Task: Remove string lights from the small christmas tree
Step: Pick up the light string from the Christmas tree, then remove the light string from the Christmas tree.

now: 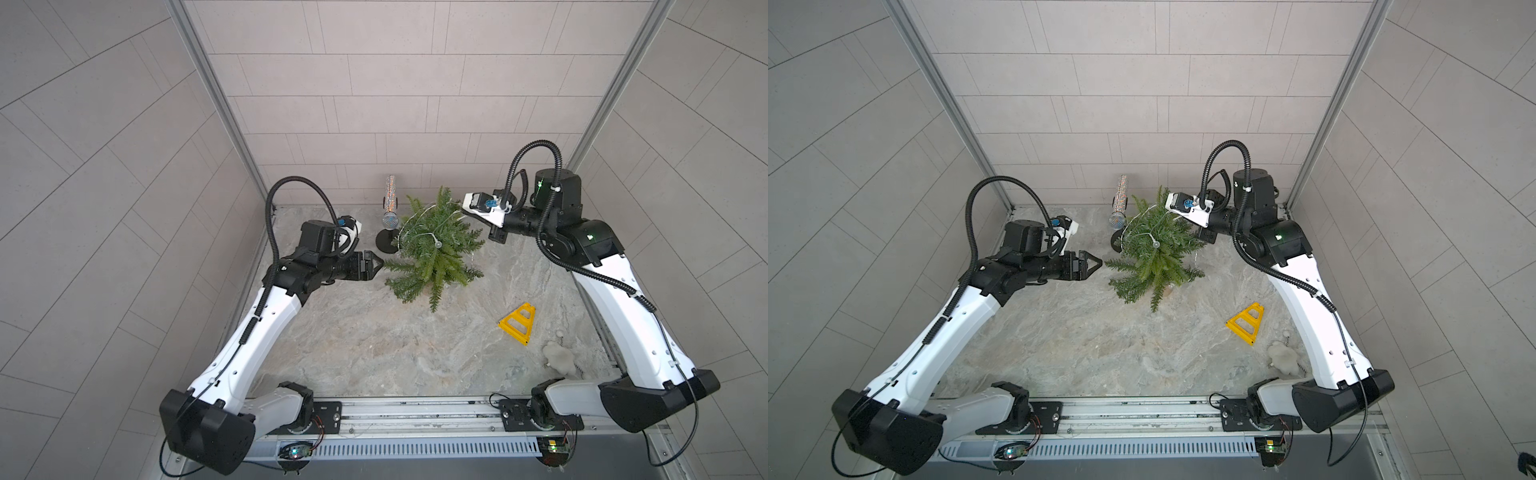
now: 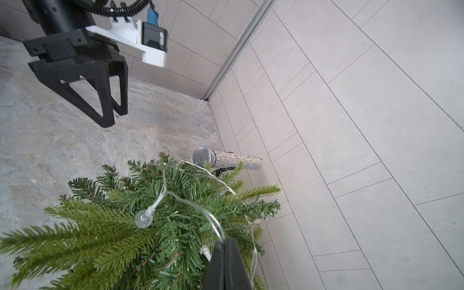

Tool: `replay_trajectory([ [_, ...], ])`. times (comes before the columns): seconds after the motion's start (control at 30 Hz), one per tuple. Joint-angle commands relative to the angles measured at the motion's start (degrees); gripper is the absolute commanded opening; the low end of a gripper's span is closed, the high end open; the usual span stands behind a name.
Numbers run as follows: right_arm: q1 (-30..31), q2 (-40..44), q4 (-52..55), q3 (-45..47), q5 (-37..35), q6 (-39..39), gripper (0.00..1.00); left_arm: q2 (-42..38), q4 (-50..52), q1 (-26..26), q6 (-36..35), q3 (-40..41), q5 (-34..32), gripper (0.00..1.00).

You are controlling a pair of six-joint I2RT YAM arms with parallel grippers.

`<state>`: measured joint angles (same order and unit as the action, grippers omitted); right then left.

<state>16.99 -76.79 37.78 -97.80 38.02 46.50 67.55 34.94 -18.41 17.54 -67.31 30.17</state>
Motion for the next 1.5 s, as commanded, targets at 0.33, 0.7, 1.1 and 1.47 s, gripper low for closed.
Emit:
replay_trajectory([
  [0.33,1.31,-2.23,-2.45,-4.61,-1.29,-2.84,0.00,-1.88,-0.66,-0.14,-0.35,0.84,-0.70,0.78],
  [0.7,1.37,-2.75,-5.06,-6.11,2.62,-4.83,0.00,-2.14,-1.23,-0.20,-1.40,-0.13,-0.15,0.78],
  [1.1,1.37,-0.86,-7.01,-2.22,4.56,-5.85,0.00,2.97,-3.28,-1.29,-23.04,-12.69,12.48,0.75],
  [1.47,1.29,0.04,-7.33,-0.89,4.17,-5.54,0.00,15.82,0.39,-7.31,-38.15,-25.69,14.34,0.83],
])
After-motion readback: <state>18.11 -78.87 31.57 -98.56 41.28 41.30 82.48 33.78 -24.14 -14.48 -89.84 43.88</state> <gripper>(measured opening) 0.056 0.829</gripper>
